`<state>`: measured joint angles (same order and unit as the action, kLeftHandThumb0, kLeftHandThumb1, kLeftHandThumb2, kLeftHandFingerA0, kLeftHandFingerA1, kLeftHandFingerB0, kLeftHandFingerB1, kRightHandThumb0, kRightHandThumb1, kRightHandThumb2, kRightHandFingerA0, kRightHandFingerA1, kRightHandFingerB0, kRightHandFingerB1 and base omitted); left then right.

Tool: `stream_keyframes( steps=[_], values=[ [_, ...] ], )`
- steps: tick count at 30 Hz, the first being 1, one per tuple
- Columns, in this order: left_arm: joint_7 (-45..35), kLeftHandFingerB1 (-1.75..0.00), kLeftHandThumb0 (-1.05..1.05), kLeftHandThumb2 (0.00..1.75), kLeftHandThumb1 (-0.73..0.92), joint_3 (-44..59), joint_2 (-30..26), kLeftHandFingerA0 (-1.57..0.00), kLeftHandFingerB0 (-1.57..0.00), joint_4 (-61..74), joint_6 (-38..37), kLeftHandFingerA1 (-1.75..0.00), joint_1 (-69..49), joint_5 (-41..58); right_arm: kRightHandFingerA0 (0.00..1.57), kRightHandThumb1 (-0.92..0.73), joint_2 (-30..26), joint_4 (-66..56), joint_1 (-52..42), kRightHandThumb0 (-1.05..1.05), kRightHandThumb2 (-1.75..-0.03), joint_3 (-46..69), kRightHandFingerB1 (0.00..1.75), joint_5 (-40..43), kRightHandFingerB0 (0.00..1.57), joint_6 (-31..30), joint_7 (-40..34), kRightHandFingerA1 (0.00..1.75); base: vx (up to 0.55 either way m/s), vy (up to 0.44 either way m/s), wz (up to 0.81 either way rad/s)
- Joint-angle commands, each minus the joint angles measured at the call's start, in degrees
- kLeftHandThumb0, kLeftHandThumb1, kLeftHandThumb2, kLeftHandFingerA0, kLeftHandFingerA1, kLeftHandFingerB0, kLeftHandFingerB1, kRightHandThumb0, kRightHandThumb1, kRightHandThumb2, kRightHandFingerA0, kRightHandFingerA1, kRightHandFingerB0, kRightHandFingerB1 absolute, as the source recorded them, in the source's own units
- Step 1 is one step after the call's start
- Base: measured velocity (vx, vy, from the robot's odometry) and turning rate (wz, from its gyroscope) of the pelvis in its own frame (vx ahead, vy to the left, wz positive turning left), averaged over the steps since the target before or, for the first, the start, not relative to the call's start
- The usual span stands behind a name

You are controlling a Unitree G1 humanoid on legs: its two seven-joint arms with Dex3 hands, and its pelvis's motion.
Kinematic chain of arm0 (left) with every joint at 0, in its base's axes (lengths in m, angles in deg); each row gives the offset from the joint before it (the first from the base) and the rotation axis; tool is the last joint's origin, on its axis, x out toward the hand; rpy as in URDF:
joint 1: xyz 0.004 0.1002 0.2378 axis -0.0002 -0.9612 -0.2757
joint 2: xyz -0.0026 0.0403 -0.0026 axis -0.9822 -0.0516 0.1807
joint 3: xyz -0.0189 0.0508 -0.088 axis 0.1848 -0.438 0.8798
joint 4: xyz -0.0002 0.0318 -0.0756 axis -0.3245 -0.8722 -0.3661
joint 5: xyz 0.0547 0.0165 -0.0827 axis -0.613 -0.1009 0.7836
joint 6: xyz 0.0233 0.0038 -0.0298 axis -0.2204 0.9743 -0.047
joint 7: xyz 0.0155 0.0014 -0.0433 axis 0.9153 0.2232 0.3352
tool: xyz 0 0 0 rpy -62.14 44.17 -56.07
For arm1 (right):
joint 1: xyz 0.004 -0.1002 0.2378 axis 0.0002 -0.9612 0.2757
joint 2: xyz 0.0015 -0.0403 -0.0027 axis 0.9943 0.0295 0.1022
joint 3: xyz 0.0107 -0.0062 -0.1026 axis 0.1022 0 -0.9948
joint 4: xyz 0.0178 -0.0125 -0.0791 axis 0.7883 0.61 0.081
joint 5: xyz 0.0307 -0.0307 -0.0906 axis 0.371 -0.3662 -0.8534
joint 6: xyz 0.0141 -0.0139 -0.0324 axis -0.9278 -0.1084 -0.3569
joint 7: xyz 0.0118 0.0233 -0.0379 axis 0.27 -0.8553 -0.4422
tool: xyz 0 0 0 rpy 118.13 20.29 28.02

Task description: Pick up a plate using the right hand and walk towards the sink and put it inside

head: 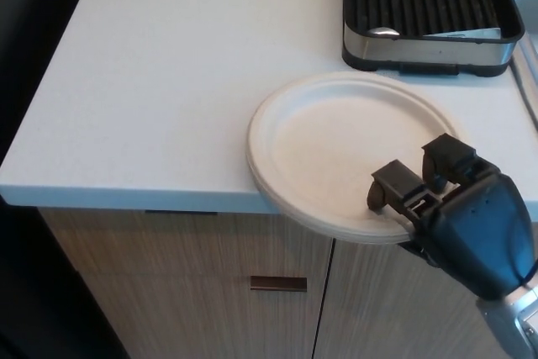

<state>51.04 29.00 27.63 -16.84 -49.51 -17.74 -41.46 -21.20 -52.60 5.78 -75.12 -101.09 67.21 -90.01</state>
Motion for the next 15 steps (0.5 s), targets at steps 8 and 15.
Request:
stream_keyframes(
  steps=[8,15],
  values=[
    [-0.81,-1.27,0.23,1.71,0.87,0.65,-0.73,-1.21,-1.05,-1.46,-5.51,-1.45,-0.02,0.66,1.07,-0.57,-1.69,-0.01,1.8,-0.42,-1.37,1.32,1.75,3.32,0.69,3.7,-6.5,1.75,0.0,0.0,0.0],
    [-0.67,-1.28,0.21,1.65,0.82,0.59,-0.94,-1.28,-1.11,-2.18,-5.96,-1.45,0.38,0.57,1.07,-0.58,-2.86,-1.44,4.76,-0.45,-1.36,3.85,1.75,4.72,0.65,4.87,-6.91,1.75,0.0,0.0,0.0]
  ],
)
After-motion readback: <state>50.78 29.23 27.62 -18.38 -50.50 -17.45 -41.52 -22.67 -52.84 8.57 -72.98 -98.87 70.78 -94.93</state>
